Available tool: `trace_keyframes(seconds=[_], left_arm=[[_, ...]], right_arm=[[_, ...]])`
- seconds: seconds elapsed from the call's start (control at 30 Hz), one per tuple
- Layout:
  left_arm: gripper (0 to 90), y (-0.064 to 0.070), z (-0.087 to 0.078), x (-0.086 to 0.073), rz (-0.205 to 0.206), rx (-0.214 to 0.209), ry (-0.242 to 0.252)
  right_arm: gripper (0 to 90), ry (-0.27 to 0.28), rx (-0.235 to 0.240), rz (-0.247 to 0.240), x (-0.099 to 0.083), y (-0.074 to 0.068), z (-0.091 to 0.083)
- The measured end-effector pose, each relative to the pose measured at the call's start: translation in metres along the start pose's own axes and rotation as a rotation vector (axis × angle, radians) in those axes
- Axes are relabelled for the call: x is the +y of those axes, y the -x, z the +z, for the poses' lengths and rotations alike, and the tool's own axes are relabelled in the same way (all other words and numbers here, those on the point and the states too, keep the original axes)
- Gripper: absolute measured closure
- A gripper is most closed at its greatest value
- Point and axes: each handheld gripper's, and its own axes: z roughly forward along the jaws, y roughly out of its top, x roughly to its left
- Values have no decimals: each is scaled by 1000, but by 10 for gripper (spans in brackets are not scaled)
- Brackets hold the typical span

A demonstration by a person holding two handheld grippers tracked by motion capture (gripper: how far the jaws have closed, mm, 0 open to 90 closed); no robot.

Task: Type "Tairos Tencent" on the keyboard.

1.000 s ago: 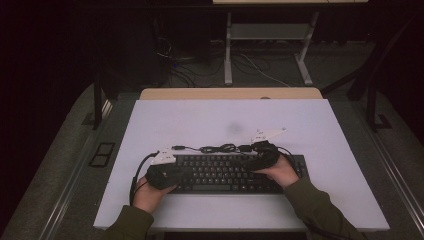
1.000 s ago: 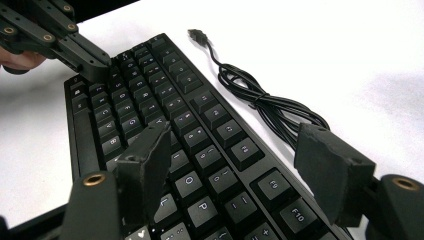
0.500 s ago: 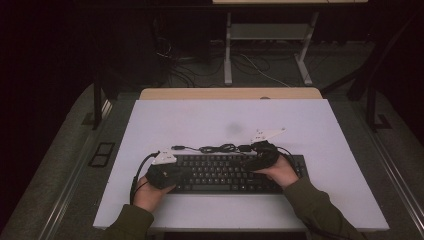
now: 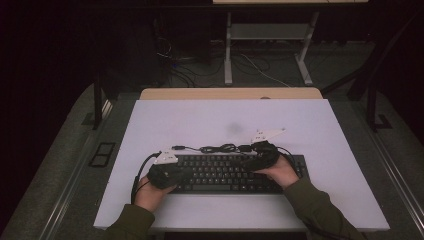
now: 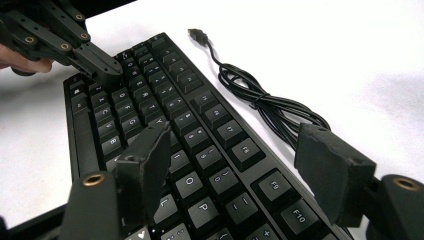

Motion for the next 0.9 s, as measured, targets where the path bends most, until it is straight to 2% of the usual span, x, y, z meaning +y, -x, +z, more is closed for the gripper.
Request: trace_keyframes(seconds=[0.1,0.5,0.9], left_arm=[[894,0,2,-1,-9,-5,-1],[894,-1,1,1,1,-5,-4],[895,-1,-7,4,3,-12,20]], right_arm=[[300,0,-1,-5,0,0,1],[285,6,-9,-3,0,-1,1],[235,4,-7,-8,-1,0,2]])
